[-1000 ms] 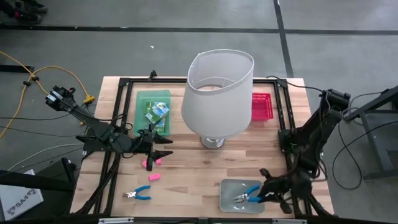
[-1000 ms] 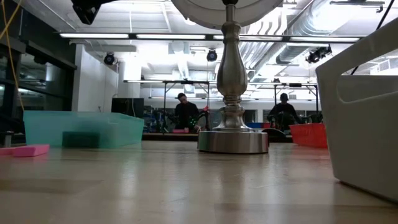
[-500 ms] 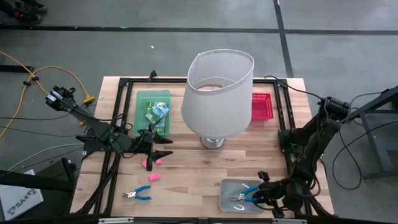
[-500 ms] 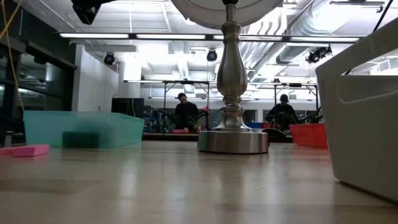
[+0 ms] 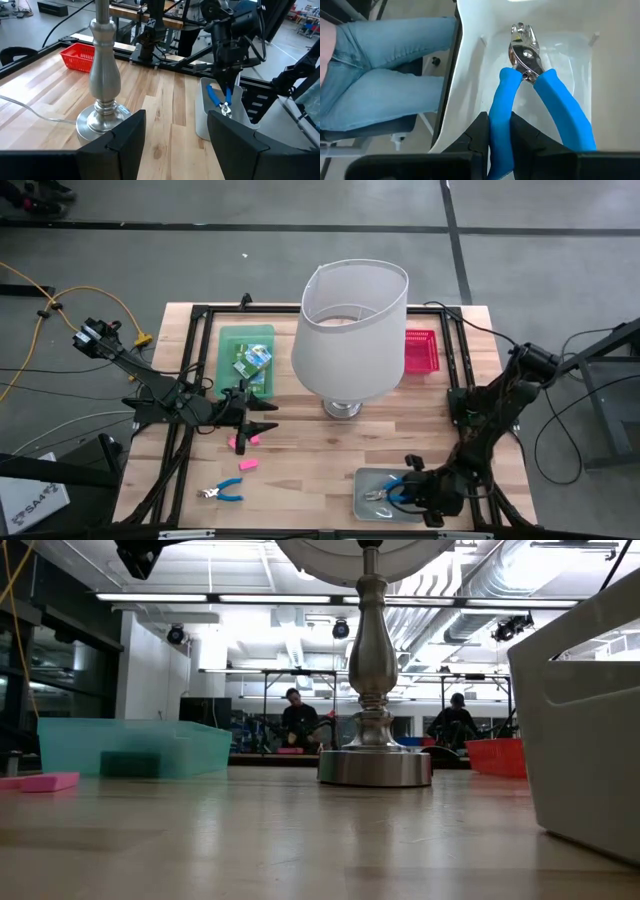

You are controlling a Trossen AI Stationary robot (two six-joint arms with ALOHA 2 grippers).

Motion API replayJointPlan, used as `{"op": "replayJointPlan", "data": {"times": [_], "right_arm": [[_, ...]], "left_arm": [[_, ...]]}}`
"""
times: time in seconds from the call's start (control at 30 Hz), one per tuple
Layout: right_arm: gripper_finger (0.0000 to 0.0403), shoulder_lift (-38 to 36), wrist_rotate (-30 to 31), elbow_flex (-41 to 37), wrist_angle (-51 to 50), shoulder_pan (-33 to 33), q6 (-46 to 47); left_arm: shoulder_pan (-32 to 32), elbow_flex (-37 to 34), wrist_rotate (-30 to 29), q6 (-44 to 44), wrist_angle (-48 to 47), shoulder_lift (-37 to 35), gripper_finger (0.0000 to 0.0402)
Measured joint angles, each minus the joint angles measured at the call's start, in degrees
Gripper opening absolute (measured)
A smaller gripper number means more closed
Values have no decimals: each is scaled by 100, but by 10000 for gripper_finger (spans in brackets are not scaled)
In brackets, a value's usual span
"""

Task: Pick & Place School Supplies
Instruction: Put the blue hole puncher into the gray bin

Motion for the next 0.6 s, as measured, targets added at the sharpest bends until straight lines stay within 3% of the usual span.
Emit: {"op": "replayJointPlan", "data": {"times": [0.37, 0.6], "right_arm": [[40, 173, -540, -2, -16, -298, -175], [79, 173, -542, -2, -5, -303, -178]], "left_arm": [[0, 0, 2, 0, -1, 0, 204], [0, 0, 2, 2, -2, 0, 204]]}}
